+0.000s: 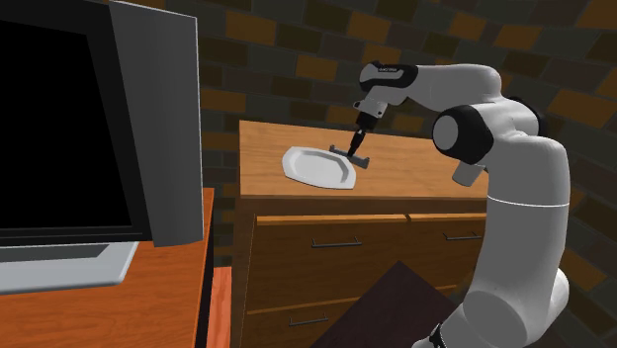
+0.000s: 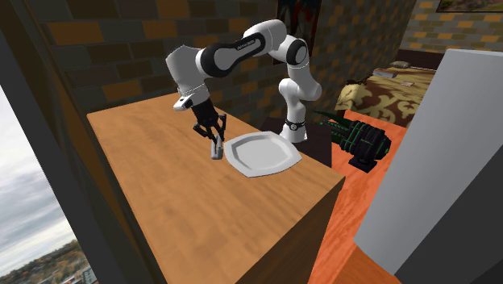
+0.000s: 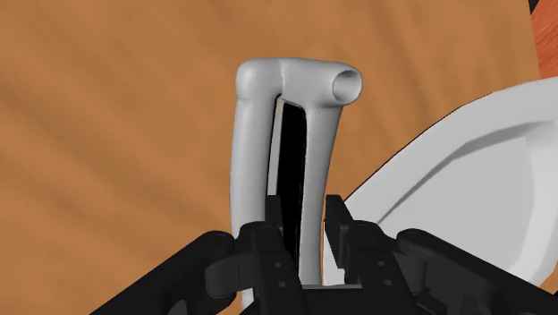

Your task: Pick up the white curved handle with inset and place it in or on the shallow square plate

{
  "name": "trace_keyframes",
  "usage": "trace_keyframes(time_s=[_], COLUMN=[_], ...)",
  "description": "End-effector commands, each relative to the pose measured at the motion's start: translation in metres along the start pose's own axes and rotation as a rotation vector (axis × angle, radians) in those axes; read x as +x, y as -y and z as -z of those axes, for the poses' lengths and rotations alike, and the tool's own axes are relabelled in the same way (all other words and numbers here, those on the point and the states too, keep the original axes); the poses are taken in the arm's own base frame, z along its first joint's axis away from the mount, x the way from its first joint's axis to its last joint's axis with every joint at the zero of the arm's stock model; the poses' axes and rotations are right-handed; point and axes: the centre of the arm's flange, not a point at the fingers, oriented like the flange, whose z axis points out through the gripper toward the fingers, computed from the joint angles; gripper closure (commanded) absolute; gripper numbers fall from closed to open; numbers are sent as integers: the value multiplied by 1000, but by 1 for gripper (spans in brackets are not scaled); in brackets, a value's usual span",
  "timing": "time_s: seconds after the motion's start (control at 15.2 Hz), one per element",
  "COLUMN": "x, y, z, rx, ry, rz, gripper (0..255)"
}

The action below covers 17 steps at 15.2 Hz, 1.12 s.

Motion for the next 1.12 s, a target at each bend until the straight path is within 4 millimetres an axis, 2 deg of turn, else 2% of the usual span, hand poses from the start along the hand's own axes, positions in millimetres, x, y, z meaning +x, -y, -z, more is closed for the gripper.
trace_keyframes(time_s=[0.0,1.06], x=[0,9], y=[1,29], z=[1,80], rx=[7,7], ry=[6,6], rz=[-1,-1], gripper=[255,255])
